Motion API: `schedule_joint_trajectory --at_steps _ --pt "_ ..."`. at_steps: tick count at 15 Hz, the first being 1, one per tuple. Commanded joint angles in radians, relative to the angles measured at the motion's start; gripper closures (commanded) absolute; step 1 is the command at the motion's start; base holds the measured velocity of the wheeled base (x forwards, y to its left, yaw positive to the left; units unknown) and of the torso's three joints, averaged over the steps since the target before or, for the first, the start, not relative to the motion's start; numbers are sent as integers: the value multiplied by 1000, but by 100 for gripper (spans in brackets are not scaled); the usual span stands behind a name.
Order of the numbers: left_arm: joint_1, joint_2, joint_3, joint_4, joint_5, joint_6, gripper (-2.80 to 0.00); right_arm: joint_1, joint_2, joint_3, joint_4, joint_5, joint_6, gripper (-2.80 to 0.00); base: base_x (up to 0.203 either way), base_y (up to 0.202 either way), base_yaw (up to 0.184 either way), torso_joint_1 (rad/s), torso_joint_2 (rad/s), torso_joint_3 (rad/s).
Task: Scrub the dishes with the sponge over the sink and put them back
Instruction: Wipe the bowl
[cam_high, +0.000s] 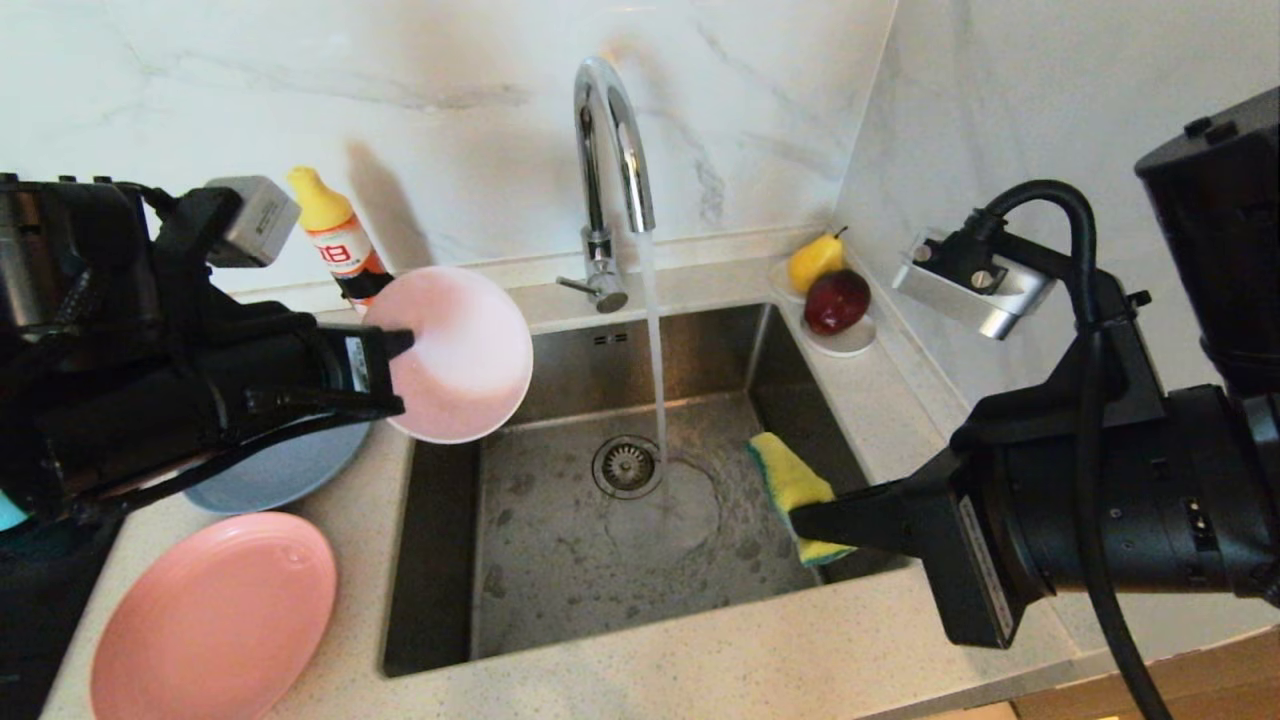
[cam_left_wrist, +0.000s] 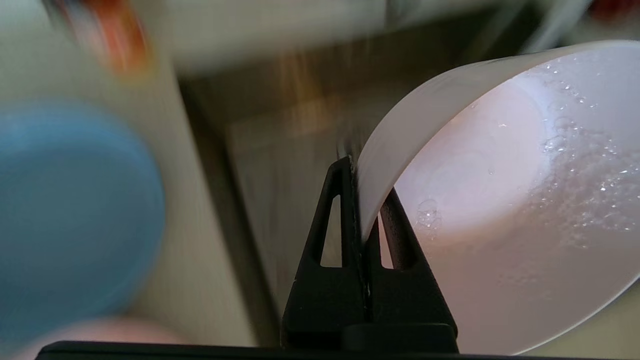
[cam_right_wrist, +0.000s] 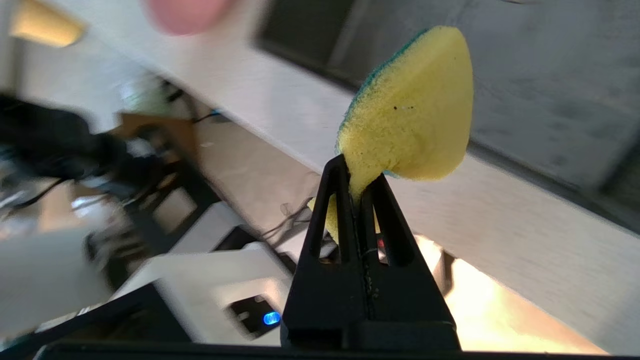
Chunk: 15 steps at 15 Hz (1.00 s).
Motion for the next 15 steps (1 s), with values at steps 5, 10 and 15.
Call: schedule_joint_trajectory --at_steps 5,10,15 --pt "-6 -104 88 264 -253 -47 0 101 66 -86 4 16 32 0 0 0 0 0 0 0" --pt "-101 -33 84 238 -252 -51 0 148 128 -126 -1 20 32 0 0 0 0 0 0 0" --pt "-211 42 49 189 -76 -50 0 164 171 -173 -2 26 34 0 0 0 0 0 0 0"
